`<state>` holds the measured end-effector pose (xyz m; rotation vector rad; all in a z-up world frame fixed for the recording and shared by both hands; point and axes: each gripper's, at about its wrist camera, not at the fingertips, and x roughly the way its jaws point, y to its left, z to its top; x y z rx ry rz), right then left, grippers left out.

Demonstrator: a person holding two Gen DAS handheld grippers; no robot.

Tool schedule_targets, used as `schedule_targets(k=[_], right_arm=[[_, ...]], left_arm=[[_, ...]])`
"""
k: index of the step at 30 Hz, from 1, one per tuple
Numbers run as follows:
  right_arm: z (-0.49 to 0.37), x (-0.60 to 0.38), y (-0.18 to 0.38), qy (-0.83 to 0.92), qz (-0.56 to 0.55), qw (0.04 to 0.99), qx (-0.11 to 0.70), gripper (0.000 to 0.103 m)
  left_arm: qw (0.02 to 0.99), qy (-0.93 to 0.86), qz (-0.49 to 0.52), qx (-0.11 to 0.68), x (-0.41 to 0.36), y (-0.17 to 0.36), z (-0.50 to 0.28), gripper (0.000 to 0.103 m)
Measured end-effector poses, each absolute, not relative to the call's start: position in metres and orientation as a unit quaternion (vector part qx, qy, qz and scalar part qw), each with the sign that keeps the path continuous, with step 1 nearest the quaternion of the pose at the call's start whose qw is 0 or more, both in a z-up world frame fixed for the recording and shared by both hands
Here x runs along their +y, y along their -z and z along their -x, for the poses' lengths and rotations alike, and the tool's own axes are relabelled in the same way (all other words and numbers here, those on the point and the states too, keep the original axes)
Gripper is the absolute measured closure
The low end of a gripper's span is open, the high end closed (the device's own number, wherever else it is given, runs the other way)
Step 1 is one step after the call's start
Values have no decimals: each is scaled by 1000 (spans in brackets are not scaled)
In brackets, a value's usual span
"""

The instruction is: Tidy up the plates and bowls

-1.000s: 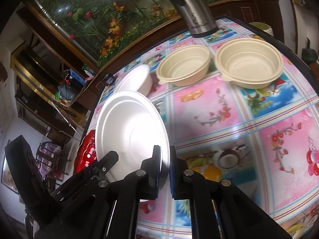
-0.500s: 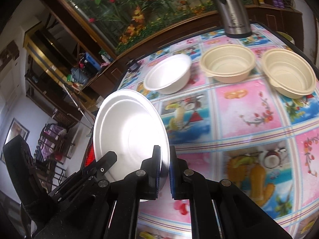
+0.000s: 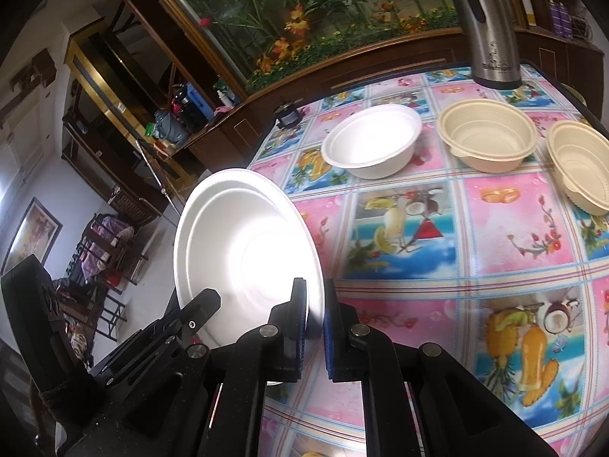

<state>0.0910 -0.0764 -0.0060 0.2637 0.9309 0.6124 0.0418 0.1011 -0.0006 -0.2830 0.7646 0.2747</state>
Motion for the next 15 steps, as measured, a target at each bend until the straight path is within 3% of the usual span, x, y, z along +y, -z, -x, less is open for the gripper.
schedule_targets(k=[15], right_arm=[[-103, -4, 2, -335, -92, 824, 448, 96]], left_arm=[[897, -192, 162, 364, 160, 4, -36, 88]])
